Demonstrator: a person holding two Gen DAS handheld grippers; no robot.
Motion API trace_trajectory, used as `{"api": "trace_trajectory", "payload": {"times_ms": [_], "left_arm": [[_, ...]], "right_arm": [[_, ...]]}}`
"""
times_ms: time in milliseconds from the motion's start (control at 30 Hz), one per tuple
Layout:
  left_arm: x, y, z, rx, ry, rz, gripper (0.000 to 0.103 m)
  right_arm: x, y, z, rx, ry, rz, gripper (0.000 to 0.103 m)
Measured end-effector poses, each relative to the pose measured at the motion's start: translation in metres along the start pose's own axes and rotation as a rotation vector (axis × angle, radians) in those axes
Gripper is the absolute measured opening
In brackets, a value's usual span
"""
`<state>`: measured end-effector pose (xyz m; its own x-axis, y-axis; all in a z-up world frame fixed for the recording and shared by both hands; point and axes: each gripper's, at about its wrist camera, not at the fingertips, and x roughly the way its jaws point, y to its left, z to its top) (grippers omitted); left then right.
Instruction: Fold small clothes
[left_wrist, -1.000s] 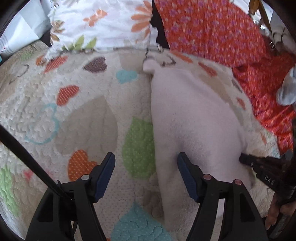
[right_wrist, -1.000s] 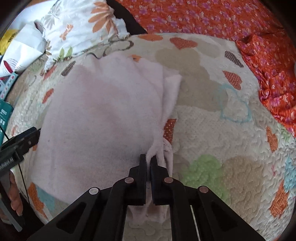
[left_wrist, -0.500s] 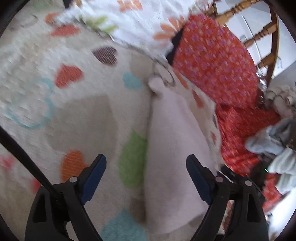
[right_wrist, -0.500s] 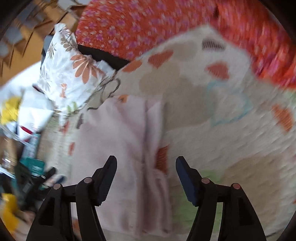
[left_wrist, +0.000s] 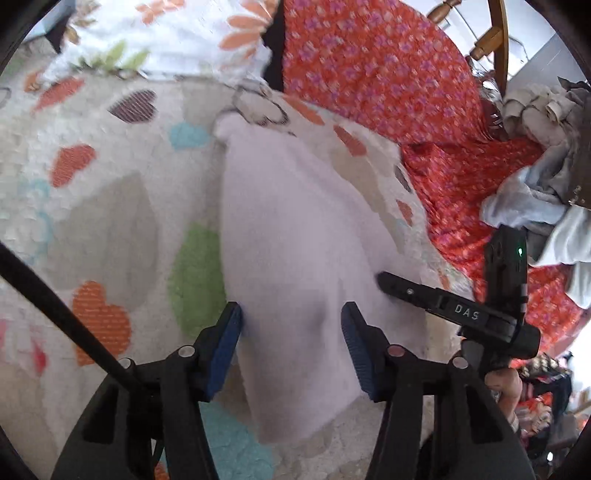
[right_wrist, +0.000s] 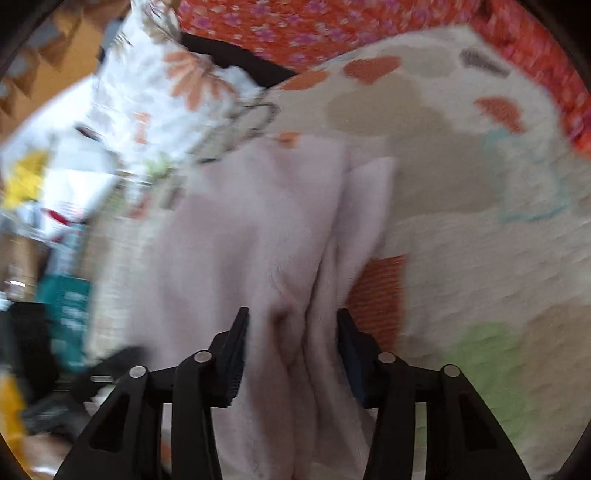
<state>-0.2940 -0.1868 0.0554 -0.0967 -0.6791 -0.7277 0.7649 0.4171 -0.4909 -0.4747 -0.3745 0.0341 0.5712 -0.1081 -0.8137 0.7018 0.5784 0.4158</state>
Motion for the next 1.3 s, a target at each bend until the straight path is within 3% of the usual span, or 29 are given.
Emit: {"api": "trace_trajectory", "payload": {"times_ms": [100, 167, 300, 500, 600, 800, 1300], "left_arm": [[-0.014, 0.015, 0.008, -0.041, -0.065, 0.087, 0.066], [-0.021, 0.032, 0.012, -0.099, -0.087, 0.104, 0.072], [-0.025, 0.062, 0.018, -0.197, -0.076, 0.101, 0.072], [-0.026, 0.074, 0.013, -0.21, -0.044, 0.119, 0.073], [-0.024, 0.076, 0.011, -0.215, -0.029, 0.124, 0.073], [-0.016, 0.075, 0.006, -0.211, 0.007, 0.133, 0.073], [-0.002, 0.084, -0.004, -0.266, 0.087, 0.129, 0.074]], "right_arm": [[-0.013, -0.012, 0.002, 0.033, -0.059, -0.054, 0.054], [-0.027, -0.017, 0.003, 0.048, -0.127, -0.075, 0.061], [-0.041, -0.017, 0.001, 0.046, -0.227, -0.153, 0.065], [-0.055, -0.002, 0.004, 0.007, -0.309, -0.235, 0.065], [-0.059, -0.003, 0.003, 0.007, -0.307, -0.246, 0.066], [-0.053, -0.017, 0.003, 0.069, -0.253, -0.182, 0.066], [-0.048, 0.003, -0.007, -0.016, -0.244, -0.21, 0.068]]}}
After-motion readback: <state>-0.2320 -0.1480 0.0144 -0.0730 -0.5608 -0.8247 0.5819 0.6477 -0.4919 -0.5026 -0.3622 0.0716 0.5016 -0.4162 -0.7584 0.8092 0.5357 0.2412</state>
